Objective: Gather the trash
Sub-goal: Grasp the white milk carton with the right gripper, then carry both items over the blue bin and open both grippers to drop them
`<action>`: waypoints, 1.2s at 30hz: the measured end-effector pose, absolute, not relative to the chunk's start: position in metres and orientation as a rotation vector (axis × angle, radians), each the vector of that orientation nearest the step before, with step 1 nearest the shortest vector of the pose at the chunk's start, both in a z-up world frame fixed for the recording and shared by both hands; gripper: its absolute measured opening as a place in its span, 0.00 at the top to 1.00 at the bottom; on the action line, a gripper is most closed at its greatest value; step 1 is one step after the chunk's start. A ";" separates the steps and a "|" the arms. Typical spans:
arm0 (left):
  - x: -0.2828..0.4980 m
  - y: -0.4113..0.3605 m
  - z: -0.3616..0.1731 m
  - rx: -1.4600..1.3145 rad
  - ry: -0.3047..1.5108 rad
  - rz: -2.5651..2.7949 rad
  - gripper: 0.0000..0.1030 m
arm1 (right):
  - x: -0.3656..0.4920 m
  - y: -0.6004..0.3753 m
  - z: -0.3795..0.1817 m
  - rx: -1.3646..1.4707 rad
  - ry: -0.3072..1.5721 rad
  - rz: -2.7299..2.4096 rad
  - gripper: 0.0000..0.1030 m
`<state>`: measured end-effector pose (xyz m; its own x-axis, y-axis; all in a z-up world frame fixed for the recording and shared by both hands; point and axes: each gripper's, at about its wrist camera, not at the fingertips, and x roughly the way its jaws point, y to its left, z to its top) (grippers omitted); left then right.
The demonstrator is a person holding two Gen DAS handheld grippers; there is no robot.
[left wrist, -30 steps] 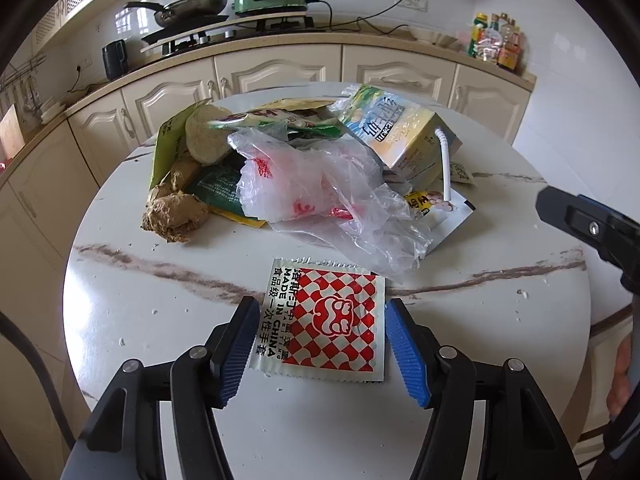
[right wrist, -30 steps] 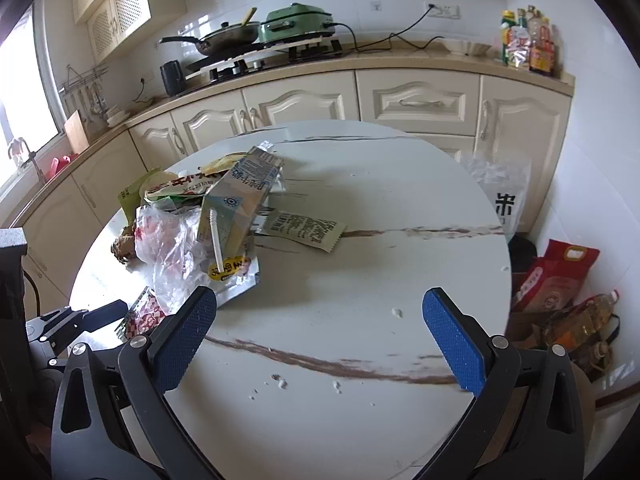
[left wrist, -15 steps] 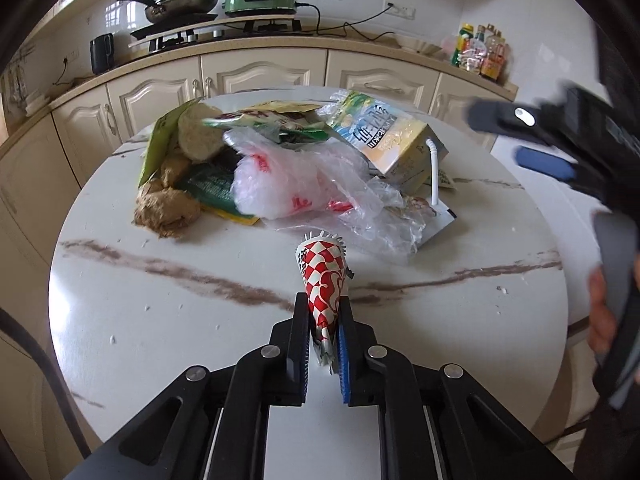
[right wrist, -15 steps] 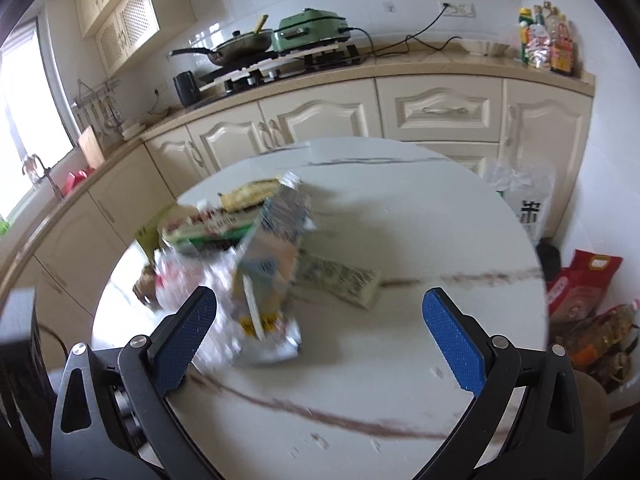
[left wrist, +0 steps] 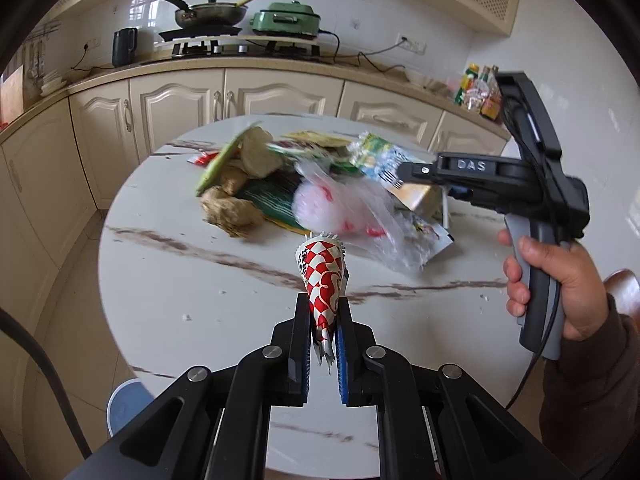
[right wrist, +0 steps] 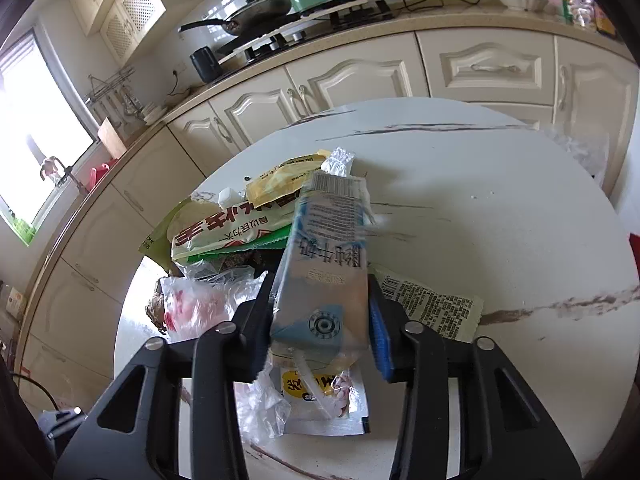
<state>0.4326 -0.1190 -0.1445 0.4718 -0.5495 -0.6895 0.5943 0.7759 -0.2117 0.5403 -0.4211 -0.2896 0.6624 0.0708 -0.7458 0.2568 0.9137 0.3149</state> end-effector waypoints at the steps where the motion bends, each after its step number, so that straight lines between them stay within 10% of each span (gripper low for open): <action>1: 0.433 -0.114 -0.141 0.045 0.817 -0.704 0.94 | 0.538 -0.420 -0.288 0.420 0.833 -0.110 0.64; 20: 0.420 0.106 -0.133 -0.112 0.756 -0.401 0.93 | 0.526 -0.197 -0.197 0.224 0.661 0.279 0.64; 36: 0.491 0.232 -0.357 -0.289 1.232 -0.109 0.93 | 0.654 -0.013 -0.537 0.158 1.354 0.362 0.64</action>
